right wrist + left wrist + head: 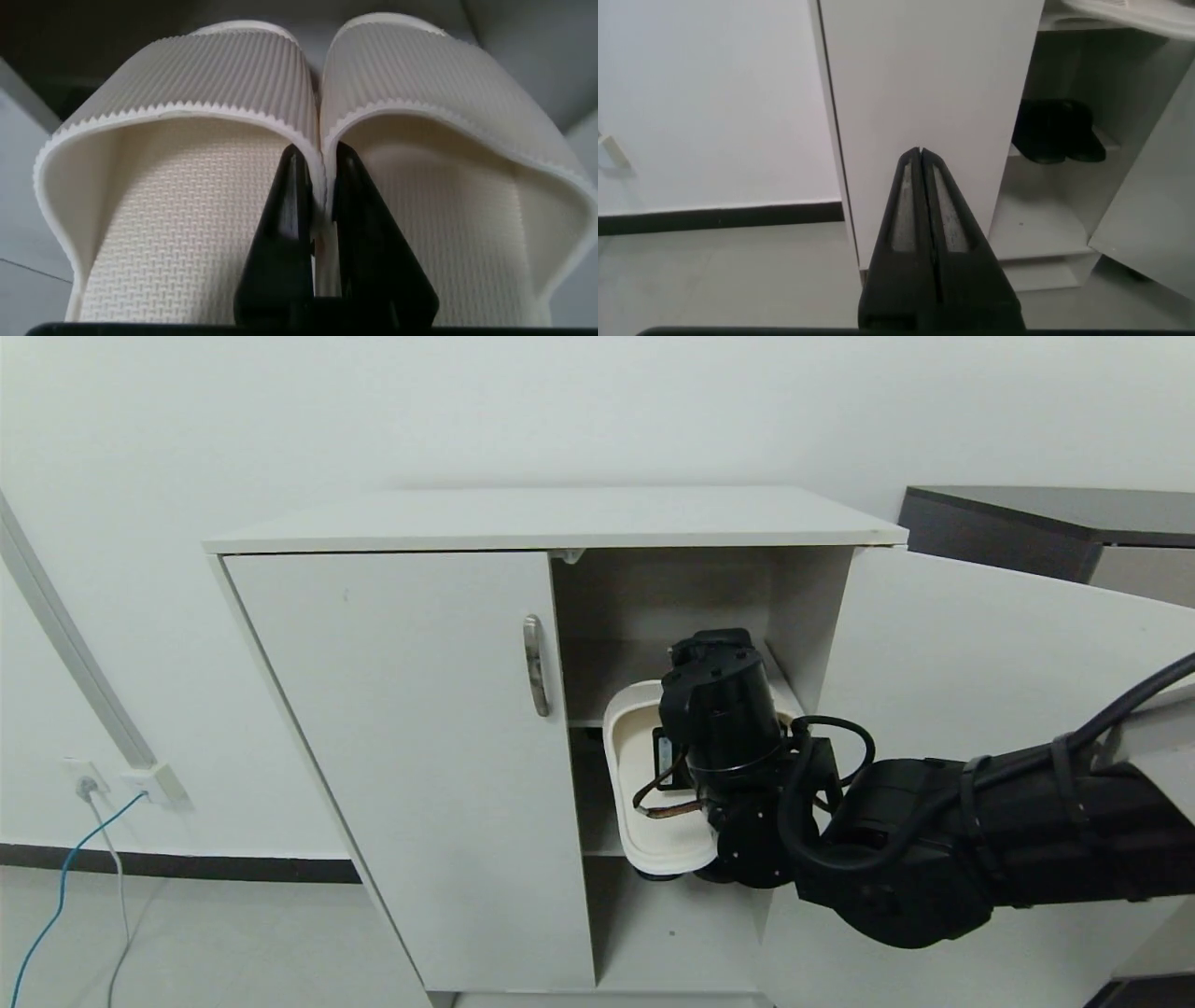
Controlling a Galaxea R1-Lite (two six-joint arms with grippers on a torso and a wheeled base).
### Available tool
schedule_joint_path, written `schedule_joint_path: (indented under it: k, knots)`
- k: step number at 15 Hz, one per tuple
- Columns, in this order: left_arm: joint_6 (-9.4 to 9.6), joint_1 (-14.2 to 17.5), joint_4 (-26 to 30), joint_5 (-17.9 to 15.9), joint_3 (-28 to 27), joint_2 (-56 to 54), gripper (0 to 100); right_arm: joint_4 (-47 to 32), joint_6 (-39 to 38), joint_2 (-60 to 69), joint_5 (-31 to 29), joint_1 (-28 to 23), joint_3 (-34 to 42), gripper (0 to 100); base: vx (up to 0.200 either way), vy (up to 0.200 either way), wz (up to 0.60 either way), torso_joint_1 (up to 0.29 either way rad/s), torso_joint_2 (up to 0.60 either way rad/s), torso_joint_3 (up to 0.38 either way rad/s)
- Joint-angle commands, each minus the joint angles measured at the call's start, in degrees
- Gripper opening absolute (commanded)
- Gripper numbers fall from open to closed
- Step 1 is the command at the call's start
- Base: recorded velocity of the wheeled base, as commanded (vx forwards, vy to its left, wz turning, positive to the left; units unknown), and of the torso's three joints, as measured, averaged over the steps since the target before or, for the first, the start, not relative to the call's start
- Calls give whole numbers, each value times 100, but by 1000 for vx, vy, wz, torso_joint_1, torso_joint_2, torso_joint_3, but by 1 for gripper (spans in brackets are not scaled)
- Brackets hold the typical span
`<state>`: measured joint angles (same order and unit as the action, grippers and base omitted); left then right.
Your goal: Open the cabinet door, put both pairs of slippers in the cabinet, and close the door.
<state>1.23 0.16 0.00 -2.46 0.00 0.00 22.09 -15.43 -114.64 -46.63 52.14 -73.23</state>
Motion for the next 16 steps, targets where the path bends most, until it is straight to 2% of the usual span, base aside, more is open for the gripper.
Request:
schedule_joint_path:
  k: [1,3,8,12,16]
  knots:
    - [0,2,0,0,0,0,0,6,-4,3,5,-2,2,0,200,0,0,2,7,2]
    - [0,2,0,9,0,0,0,6,-4,3,5,-2,2,0,200,0,0,5,2,5]
    - [-9,2,0,9,0,0,0,6,5,-199,31,-143,-218,0,0,0,0,0,0,0]
    - [-9,2,0,9,0,0,0,-170,14,-595,137,-406,-798,0,0,0,0,0,0,0]
    - [-18,2,0,9,0,0,0,-855,-47,-972,356,-661,-1703,0,0,0,0,0,0,0]
